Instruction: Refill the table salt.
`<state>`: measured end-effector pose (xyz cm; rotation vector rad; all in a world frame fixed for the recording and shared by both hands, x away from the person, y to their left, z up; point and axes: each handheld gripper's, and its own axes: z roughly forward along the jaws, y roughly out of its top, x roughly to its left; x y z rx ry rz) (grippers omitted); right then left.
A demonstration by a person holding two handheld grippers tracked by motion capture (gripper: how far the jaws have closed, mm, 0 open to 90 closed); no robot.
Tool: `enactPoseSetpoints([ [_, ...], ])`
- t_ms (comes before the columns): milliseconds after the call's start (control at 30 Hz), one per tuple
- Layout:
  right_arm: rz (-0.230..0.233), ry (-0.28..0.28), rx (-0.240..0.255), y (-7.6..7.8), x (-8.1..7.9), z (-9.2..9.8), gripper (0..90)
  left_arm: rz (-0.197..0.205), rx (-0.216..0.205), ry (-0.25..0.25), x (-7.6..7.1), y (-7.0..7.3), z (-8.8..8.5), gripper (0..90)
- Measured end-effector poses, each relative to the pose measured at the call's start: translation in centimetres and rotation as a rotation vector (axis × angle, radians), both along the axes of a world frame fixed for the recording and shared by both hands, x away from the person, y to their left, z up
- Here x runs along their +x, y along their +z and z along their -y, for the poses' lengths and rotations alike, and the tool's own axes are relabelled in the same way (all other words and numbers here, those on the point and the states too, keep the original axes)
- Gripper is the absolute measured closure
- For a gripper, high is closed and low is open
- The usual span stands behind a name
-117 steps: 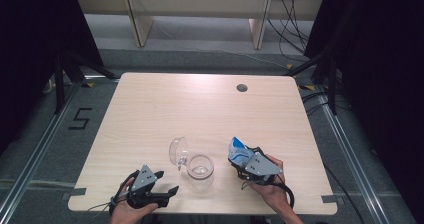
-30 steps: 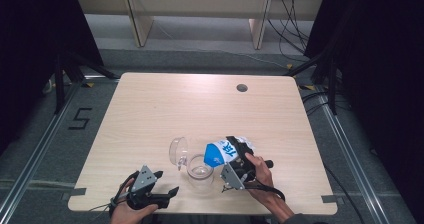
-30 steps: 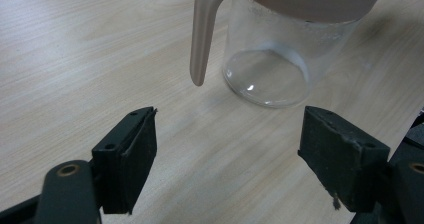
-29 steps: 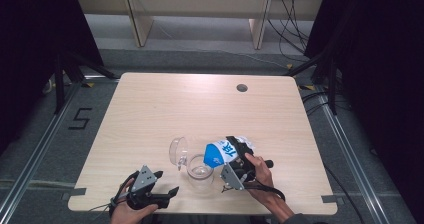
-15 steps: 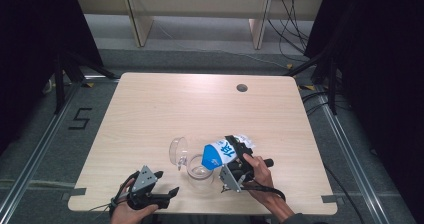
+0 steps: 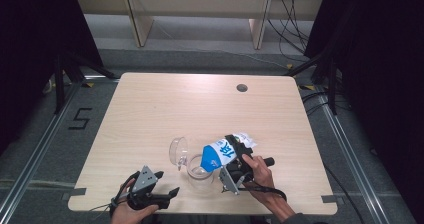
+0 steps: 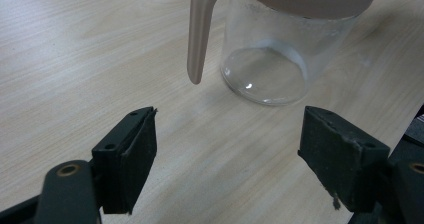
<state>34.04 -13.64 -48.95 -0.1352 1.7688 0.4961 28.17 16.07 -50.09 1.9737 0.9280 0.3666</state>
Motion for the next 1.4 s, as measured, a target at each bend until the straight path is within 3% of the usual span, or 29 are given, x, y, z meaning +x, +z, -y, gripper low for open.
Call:
enactPoseSetpoints([
  [67,0.002,0.006,-0.004,0.1,0.1,0.0,46.7,0.001,0.001,-0.001,0.0,0.0,0.0,22.6],
  [167,0.048,0.016,-0.080,0.7,0.1,0.0,46.7,-0.010,-0.007,0.006,0.0,0.0,0.1,22.6],
  [267,0.046,0.010,-0.071,0.5,0.1,0.0,46.7,0.001,0.002,-0.001,0.0,0.0,0.0,22.6],
  [300,0.021,0.005,-0.028,0.2,0.1,0.0,46.7,0.001,0.002,-0.002,0.0,0.0,0.0,22.6],
  [400,0.037,-0.006,-0.042,0.1,0.0,0.0,46.7,0.000,0.001,0.000,0.0,0.0,0.0,22.6],
  [433,0.068,0.006,-0.096,0.6,0.1,-0.1,46.8,0.000,0.002,0.000,0.0,0.0,0.0,22.6],
  [467,0.040,-0.010,-0.040,0.2,0.0,-0.1,46.8,0.000,0.003,0.000,0.0,0.0,0.0,22.6],
  [667,0.054,0.000,-0.057,0.3,0.1,-0.1,46.9,0.001,0.001,0.000,0.0,0.0,0.0,22.6],
  [700,0.066,-0.009,-0.076,0.4,0.0,-0.1,46.9,-0.002,0.004,-0.001,0.0,0.0,0.0,22.6],
  [733,0.082,-0.031,-0.125,0.7,-0.1,0.0,46.9,0.001,0.001,0.001,0.0,0.0,0.0,22.6],
  [800,0.118,0.006,-0.189,1.1,0.0,0.0,47.1,0.000,0.001,0.000,0.0,0.0,0.0,22.6],
  [833,0.119,0.003,-0.195,1.2,0.0,-0.1,47.1,-0.002,-0.002,0.004,0.0,0.0,0.0,22.6],
  [900,0.110,-0.001,-0.180,1.1,0.0,0.0,47.1,-0.001,-0.005,0.003,0.0,-0.1,0.0,22.6],
  [933,0.094,-0.016,-0.146,0.8,-0.1,0.0,47.1,-0.002,-0.002,0.005,0.0,0.0,0.0,22.6],
  [1000,0.090,-0.024,-0.146,0.7,-0.1,0.0,47.1,-0.002,-0.003,0.006,0.0,-0.1,0.0,22.6],
  [1167,0.111,-0.017,-0.168,0.8,-0.2,0.0,47.1,-0.001,0.011,0.004,0.0,0.0,-0.1,22.6],
  [1267,0.147,0.007,-0.227,1.2,-0.1,-0.2,47.2,-0.004,-0.004,0.009,0.0,-0.1,0.0,22.6],
  [1367,0.142,0.000,-0.212,1.1,-0.1,-0.1,47.3,-0.002,-0.001,0.006,0.0,-0.1,0.0,22.6],
  [1400,0.116,-0.021,-0.173,0.7,-0.2,0.0,47.3,-0.002,-0.007,0.008,0.0,-0.1,0.0,22.6],
])
